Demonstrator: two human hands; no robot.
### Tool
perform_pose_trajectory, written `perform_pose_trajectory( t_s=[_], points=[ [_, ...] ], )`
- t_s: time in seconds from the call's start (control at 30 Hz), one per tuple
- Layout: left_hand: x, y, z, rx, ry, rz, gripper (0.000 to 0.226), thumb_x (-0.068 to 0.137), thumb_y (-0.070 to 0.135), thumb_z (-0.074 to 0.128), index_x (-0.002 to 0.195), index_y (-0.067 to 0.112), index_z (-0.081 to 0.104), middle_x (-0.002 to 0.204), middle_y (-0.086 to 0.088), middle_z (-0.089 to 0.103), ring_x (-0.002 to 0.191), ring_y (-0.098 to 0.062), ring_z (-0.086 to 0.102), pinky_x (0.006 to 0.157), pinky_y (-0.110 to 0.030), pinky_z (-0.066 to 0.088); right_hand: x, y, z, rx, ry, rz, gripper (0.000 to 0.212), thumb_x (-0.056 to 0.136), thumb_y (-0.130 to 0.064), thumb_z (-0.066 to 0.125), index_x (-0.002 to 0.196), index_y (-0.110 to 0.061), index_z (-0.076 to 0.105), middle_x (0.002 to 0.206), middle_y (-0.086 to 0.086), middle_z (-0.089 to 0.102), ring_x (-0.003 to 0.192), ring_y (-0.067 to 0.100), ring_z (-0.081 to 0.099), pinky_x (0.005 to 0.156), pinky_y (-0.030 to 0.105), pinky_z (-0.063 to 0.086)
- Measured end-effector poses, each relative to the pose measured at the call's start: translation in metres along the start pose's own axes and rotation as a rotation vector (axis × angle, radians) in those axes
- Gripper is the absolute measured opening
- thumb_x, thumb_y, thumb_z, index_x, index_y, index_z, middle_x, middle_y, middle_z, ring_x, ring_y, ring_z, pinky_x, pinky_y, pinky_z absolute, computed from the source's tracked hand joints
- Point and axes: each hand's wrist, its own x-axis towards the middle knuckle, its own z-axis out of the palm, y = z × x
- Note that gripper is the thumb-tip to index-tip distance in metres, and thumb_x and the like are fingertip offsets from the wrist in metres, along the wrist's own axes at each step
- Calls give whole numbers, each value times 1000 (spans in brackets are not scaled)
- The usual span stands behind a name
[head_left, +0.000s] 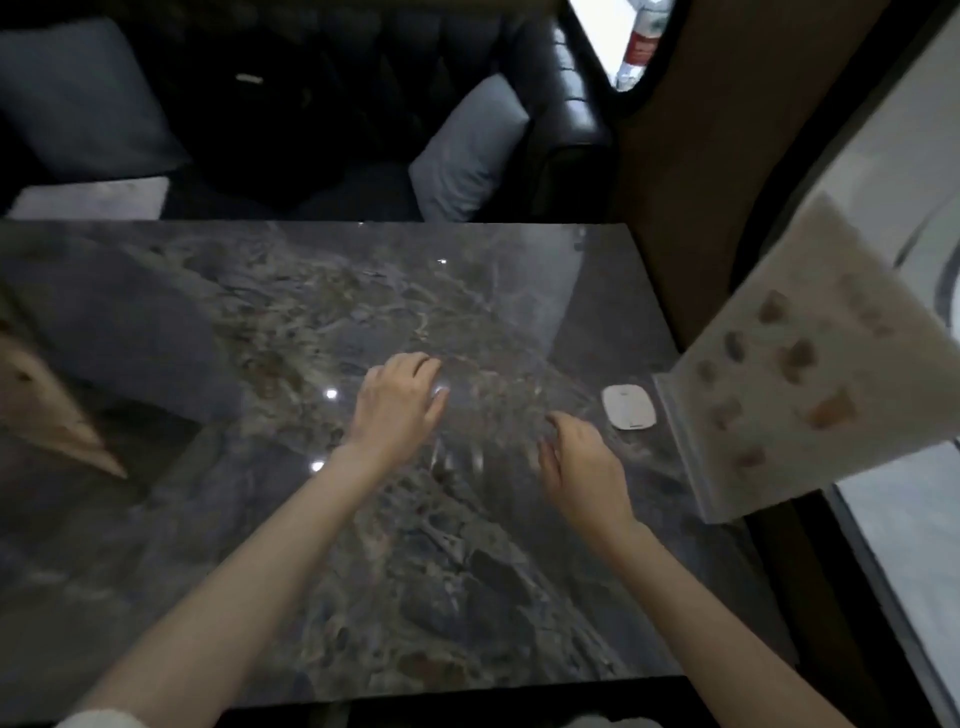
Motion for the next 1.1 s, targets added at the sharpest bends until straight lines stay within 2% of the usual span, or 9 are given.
perform_pose_trajectory(
  t_s=[0.13, 0.3, 0.37, 0.5, 0.67, 0.83, 0.97, 1.03, 1.1],
  points=[
    [-39, -54, -15, 115, 10, -91, 49, 82, 38, 39, 111, 7, 63, 120, -14, 65, 110, -27, 62, 87, -35, 48, 22, -51, 21, -10, -26, -138, 38, 79, -5, 60, 114, 6, 54, 107, 24, 65, 99, 38, 61, 81, 42, 53],
    [-94, -121, -43, 218, 145, -220, 52, 85, 40, 42, 126, 9, 53, 139, -13, 50, 130, -23, 39, 103, -35, 25, 38, -129, 51, -36, -89, -314, 45, 82, -18, 52, 119, 8, 50, 115, 26, 63, 105, 39, 60, 89, 49, 49],
    [-113, -144, -56, 265, 217, -272, 51, 87, 40, 42, 127, 9, 52, 141, -13, 48, 132, -20, 31, 106, -38, 23, 40, -158, 63, -33, -108, -346, 48, 83, -21, 50, 123, 6, 47, 121, 24, 60, 111, 39, 57, 94, 48, 46],
    [-144, -193, -76, 328, 296, -399, 51, 90, 36, 44, 130, 5, 49, 140, -16, 48, 132, -25, 36, 107, -43, 25, 44, -216, 80, -7, -132, -385, 57, 82, -30, 37, 128, 3, 43, 127, 20, 56, 117, 37, 51, 100, 45, 41],
    [-165, -255, -95, 316, 196, -592, 64, 88, 42, 42, 139, 6, 31, 149, -18, 34, 137, -25, 20, 111, -45, 14, 54, -283, 105, -13, -108, -438, 59, 86, -29, 50, 135, -1, 34, 139, 18, 45, 130, 34, 39, 108, 44, 30],
    [-169, -314, -109, 202, 93, -731, 74, 93, 49, 33, 148, 9, 6, 158, -11, 0, 146, -24, 0, 117, -45, 1, 58, -331, 132, 19, -166, -407, 66, 88, -32, 53, 140, -3, 25, 147, 16, 34, 138, 31, 25, 112, 39, 16],
    [-166, -358, -109, 6, 57, -801, 72, 94, 49, 30, 148, 9, 5, 159, -10, 4, 146, -24, 4, 117, -46, 2, 58, -355, 157, 103, -237, -284, 68, 90, -37, 49, 142, -6, 19, 151, 11, 28, 140, 25, 19, 111, 31, 7],
    [-163, -381, -106, -87, -6, -825, 70, 94, 50, 26, 148, 10, 7, 158, -10, 9, 145, -25, 8, 117, -46, 6, 57, -364, 167, 187, -275, -206, 68, 89, -36, 52, 142, -9, 19, 150, 8, 30, 139, 23, 23, 113, 33, 15],
    [-157, -403, -103, -222, -97, -865, 68, 94, 52, 21, 148, 12, 11, 157, -9, 15, 144, -27, 16, 117, -47, 12, 55, -371, 173, 336, -289, -119, 62, 87, -31, 57, 139, -16, 26, 143, 3, 41, 132, 18, 36, 108, 35, 32]
  ],
)
